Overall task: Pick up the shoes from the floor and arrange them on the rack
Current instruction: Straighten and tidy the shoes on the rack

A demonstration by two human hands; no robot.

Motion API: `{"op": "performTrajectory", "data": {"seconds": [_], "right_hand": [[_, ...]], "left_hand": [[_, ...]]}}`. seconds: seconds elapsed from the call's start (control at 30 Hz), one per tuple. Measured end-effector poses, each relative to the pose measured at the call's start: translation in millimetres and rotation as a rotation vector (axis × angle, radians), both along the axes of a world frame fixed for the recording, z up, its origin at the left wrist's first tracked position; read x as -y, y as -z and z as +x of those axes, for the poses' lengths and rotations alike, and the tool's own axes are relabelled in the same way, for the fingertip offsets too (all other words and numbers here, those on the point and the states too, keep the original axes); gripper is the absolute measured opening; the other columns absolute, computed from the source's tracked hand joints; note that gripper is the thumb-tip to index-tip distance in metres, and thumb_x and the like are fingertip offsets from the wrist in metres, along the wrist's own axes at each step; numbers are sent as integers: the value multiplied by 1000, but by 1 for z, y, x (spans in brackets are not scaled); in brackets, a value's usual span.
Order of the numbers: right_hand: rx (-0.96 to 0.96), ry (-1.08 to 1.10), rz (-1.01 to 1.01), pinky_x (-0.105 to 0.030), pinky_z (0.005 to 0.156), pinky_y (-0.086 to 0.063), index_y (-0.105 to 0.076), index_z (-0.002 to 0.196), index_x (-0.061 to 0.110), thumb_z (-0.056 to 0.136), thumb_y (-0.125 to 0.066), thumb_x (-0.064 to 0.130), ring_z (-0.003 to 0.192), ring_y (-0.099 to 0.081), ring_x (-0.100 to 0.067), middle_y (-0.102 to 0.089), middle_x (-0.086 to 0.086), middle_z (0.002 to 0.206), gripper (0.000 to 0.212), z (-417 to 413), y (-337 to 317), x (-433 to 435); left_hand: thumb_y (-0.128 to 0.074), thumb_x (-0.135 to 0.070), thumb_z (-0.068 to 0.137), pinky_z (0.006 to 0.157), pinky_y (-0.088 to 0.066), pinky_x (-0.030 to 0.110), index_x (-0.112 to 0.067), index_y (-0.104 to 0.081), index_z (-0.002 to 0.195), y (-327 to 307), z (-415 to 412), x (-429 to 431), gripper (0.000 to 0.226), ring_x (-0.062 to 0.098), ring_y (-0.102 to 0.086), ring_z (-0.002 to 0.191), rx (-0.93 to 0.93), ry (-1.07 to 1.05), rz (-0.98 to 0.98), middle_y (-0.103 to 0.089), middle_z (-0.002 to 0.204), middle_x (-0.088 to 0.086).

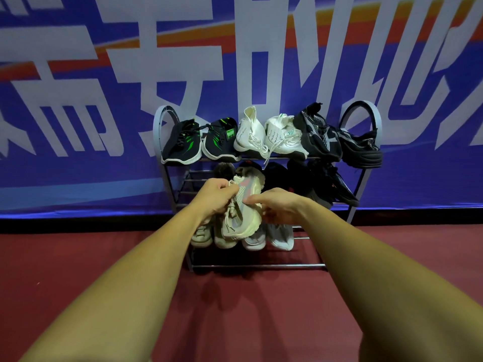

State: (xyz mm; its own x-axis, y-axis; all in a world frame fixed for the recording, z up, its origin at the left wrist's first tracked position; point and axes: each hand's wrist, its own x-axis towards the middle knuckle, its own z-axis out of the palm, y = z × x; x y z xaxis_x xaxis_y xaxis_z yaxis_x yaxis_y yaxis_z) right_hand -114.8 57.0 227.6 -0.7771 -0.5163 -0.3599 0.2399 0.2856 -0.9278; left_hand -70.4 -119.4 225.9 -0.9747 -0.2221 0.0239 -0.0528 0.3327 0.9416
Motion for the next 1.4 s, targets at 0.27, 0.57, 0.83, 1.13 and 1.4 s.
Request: {"op": "performTrajectory", "data": {"seconds": [0.27, 0.57, 0.83, 1.13, 1.4], "right_hand": [[-76, 246, -82, -29, 56, -44, -66, 79, 5, 66, -69, 0, 64, -53, -23, -56, -15, 74, 14, -7, 2, 9], [-37, 421, -290, -25, 52, -47, -70, 93, 2, 82, -61, -5, 63, -60, -20, -64, -13, 78, 15, -10, 6, 27], [85, 345, -515, -21, 51, -53, -59, 118, -6, 93, -62, 1, 59, -65, -11, -69, -9, 78, 25, -6, 4, 40], [107, 170, -299, -19, 43, -48, -53, 117, 8, 94, -65, 15, 48, -56, -11, -61, -11, 69, 27, 3, 2, 76], [-59, 127, -151, -19, 45, -42, -53, 88, 15, 89, -70, 8, 55, -57, -12, -62, -5, 75, 18, -1, 22, 122]], "left_hand": [[-59, -25, 91, 58, -42, 27, -16, -60, 86, -6, -1, 0, 10, 14, -52, 60, 3, -5, -137, -60, 68, -1], [-47, -51, 97, 51, -37, 26, -26, -56, 109, 5, 12, 21, 29, 13, -54, 51, 347, 28, -300, -67, 71, 3], [-57, -6, 93, 41, -24, 18, -20, -65, 114, 3, 13, 38, 27, 6, -43, 51, 287, 48, 136, -62, 70, -1], [-56, -6, 93, 48, -37, 25, -16, -53, 128, 16, 0, 63, 37, 14, -54, 68, 159, -254, 136, -69, 107, 9], [-59, -18, 95, 82, -49, 34, -6, -37, 133, 31, -3, 99, 45, 24, -60, 101, 163, -376, -21, -59, 124, 12]]}}
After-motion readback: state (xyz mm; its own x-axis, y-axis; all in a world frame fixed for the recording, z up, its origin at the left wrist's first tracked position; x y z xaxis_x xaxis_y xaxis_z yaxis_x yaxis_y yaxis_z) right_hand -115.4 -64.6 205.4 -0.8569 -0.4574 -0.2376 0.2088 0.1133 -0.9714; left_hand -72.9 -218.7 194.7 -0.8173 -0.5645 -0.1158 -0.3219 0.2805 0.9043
